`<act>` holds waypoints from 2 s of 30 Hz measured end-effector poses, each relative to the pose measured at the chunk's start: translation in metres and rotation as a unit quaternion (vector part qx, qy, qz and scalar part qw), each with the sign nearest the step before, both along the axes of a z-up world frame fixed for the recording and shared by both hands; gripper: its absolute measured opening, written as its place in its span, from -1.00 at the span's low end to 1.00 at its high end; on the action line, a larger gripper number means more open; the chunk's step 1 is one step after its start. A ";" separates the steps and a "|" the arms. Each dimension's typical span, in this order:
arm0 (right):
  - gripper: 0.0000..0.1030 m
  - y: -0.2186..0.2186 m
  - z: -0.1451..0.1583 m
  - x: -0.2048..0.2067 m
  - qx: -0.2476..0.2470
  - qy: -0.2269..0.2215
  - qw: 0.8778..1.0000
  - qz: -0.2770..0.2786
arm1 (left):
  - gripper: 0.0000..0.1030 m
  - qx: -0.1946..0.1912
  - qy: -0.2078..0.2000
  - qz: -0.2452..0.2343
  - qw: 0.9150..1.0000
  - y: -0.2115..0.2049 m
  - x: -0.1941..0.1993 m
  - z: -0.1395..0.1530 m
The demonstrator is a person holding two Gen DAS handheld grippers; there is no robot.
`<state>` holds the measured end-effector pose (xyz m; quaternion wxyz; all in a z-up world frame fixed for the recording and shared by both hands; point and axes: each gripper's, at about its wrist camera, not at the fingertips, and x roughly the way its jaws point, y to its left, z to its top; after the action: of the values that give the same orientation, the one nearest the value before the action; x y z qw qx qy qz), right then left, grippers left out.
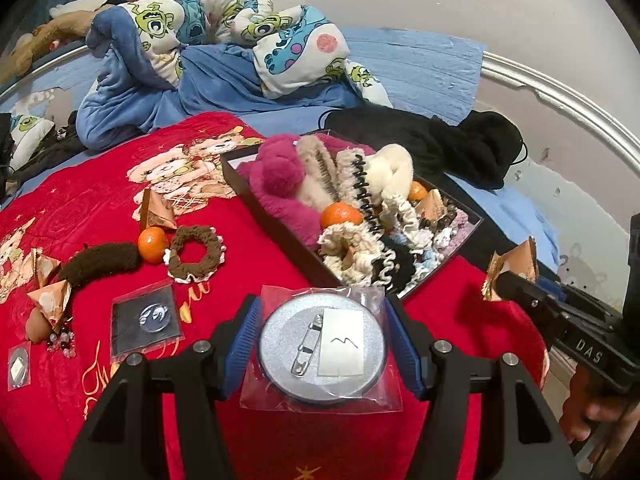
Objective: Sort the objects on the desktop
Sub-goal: 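Carry the badge bag with the left tool while the right tool carries the packet toward the dark tray box, then lower the badge bag into the tray and open the left tool while the right tool releases the packet there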
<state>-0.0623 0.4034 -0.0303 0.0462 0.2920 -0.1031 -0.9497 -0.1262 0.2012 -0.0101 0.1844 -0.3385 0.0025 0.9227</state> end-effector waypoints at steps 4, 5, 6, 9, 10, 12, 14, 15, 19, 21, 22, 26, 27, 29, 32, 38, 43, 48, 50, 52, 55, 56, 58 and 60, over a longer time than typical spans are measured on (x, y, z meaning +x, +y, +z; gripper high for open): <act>-0.37 -0.006 0.008 -0.002 -0.013 0.006 1.000 -0.005 | 0.23 -0.001 0.006 -0.009 1.000 0.005 -0.002 0.010; -0.37 -0.008 0.011 -0.003 -0.020 0.008 1.000 -0.007 | 0.23 -0.002 0.007 -0.012 1.000 0.006 -0.004 0.014; -0.37 -0.011 0.015 -0.006 -0.027 0.011 1.000 -0.009 | 0.23 -0.003 0.010 -0.015 1.000 0.007 -0.005 0.018; -0.37 -0.020 0.027 -0.016 -0.032 0.021 0.999 -0.010 | 0.23 -0.005 0.022 -0.022 0.999 0.010 -0.014 0.030; -0.37 -0.025 0.031 -0.020 -0.025 0.023 0.999 -0.011 | 0.23 -0.006 0.026 -0.022 0.999 0.011 -0.017 0.033; -0.37 -0.032 0.038 -0.027 -0.013 0.029 0.999 -0.012 | 0.23 -0.005 0.034 -0.025 0.999 0.014 -0.025 0.040; -0.37 -0.036 0.044 -0.032 -0.006 0.037 0.999 -0.012 | 0.23 -0.002 0.037 -0.028 0.999 0.016 -0.033 0.044; -0.37 -0.038 0.047 -0.036 -0.002 0.042 0.999 -0.014 | 0.23 -0.003 0.044 -0.028 0.999 0.019 -0.038 0.047; -0.38 -0.038 0.055 -0.053 0.004 0.055 0.998 -0.017 | 0.23 0.000 0.055 -0.028 0.998 0.026 -0.057 0.052; -0.38 -0.037 0.056 -0.064 0.012 0.057 0.998 -0.020 | 0.23 0.006 0.054 -0.032 0.998 0.033 -0.073 0.053; -0.38 -0.035 0.057 -0.068 0.014 0.059 0.998 -0.024 | 0.23 0.007 0.054 -0.036 0.998 0.035 -0.078 0.054; -0.37 -0.021 0.056 -0.082 -0.006 0.070 0.996 -0.046 | 0.23 -0.008 0.065 -0.042 0.997 0.050 -0.100 0.054; -0.37 -0.019 0.056 -0.086 0.001 0.074 0.996 -0.053 | 0.23 -0.009 0.066 -0.044 0.997 0.053 -0.106 0.054; -0.37 -0.017 0.055 -0.092 0.015 0.077 0.995 -0.059 | 0.23 -0.004 0.065 -0.050 0.997 0.058 -0.116 0.052; -0.37 -0.009 0.053 -0.097 0.019 0.083 0.994 -0.071 | 0.23 -0.005 0.071 -0.054 0.996 0.065 -0.126 0.048; -0.37 0.010 0.045 -0.105 0.017 0.091 0.992 -0.086 | 0.23 -0.008 0.090 -0.074 0.993 0.076 -0.138 0.038; -0.37 0.024 0.033 -0.113 0.006 0.089 0.991 -0.101 | 0.23 0.001 0.093 -0.095 0.991 0.078 -0.144 0.026; -0.37 0.030 0.020 -0.121 -0.023 0.071 0.992 -0.103 | 0.23 -0.009 0.076 -0.082 0.994 0.080 -0.152 0.014; -0.37 0.028 0.016 -0.123 -0.019 0.067 0.992 -0.102 | 0.23 -0.002 0.072 -0.081 0.994 0.078 -0.152 0.012; -0.37 0.026 0.014 -0.123 -0.023 0.067 0.993 -0.096 | 0.23 -0.006 0.075 -0.077 0.994 0.077 -0.152 0.011; -0.37 0.026 0.013 -0.122 -0.034 0.072 0.993 -0.089 | 0.23 0.001 0.071 -0.075 0.995 0.075 -0.151 0.011; -0.37 0.026 0.014 -0.121 -0.035 0.075 0.993 -0.090 | 0.23 0.002 0.070 -0.075 0.995 0.074 -0.151 0.010; -0.37 0.026 0.014 -0.120 -0.031 0.077 0.992 -0.092 | 0.23 0.001 0.071 -0.074 0.995 0.075 -0.151 0.010; -0.37 0.027 0.015 -0.121 -0.024 0.077 0.992 -0.095 | 0.23 0.000 0.070 -0.075 0.995 0.075 -0.150 0.009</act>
<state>-0.1830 0.4299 -0.0155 -0.0297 0.2058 -0.1496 -0.9666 -0.2765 0.2761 -0.0007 0.2521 -0.2716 0.0407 0.9279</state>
